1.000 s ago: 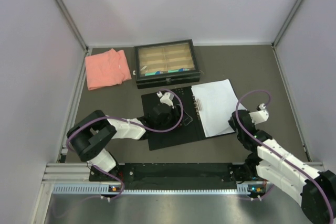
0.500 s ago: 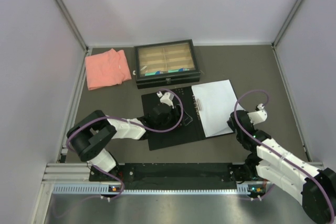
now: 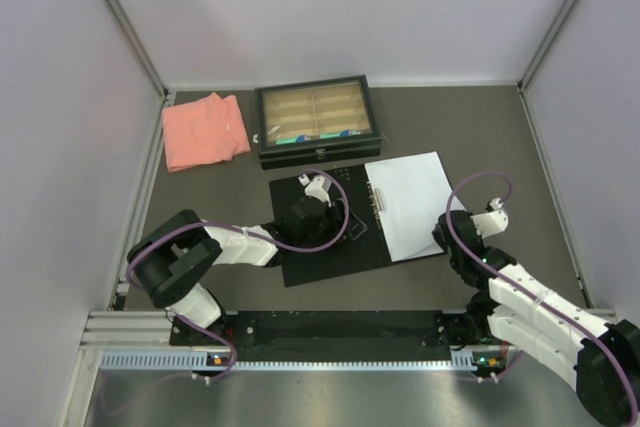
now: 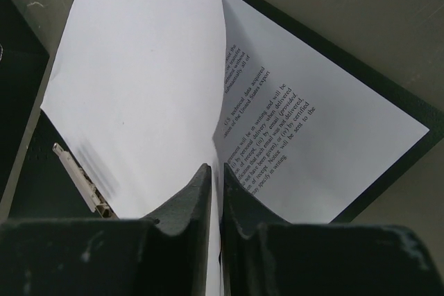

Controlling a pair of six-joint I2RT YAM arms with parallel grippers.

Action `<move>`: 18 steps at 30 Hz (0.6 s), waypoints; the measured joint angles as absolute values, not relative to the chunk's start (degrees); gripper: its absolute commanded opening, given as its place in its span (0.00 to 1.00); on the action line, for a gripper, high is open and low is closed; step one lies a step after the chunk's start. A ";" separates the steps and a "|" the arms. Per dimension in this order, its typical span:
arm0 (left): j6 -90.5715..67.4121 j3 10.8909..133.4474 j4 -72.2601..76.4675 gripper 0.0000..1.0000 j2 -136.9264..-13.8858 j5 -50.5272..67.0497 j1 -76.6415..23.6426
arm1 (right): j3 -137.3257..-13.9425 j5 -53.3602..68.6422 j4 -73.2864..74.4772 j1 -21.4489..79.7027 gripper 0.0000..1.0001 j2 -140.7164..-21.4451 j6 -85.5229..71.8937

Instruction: Put the files into the folder

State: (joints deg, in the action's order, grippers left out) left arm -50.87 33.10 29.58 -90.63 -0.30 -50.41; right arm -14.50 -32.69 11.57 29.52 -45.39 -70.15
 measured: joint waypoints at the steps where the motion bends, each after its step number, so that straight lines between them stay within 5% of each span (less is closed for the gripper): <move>1: -50.87 33.10 29.58 0.72 -90.63 -0.30 -50.41 | -14.50 -32.67 11.60 29.52 0.24 -45.39 -70.19; 5: -50.85 33.08 29.61 0.73 -90.63 -0.30 -50.41 | -14.50 -32.08 12.34 29.61 0.41 -45.34 -70.30; 10: -50.78 33.10 29.58 0.74 -90.63 0.16 -50.41 | -15.18 -29.34 18.50 29.74 0.93 -43.51 -70.04; 18: -49.87 36.27 20.80 0.79 -87.20 3.05 -50.39 | -20.71 -22.17 36.32 29.87 0.99 -35.46 -68.36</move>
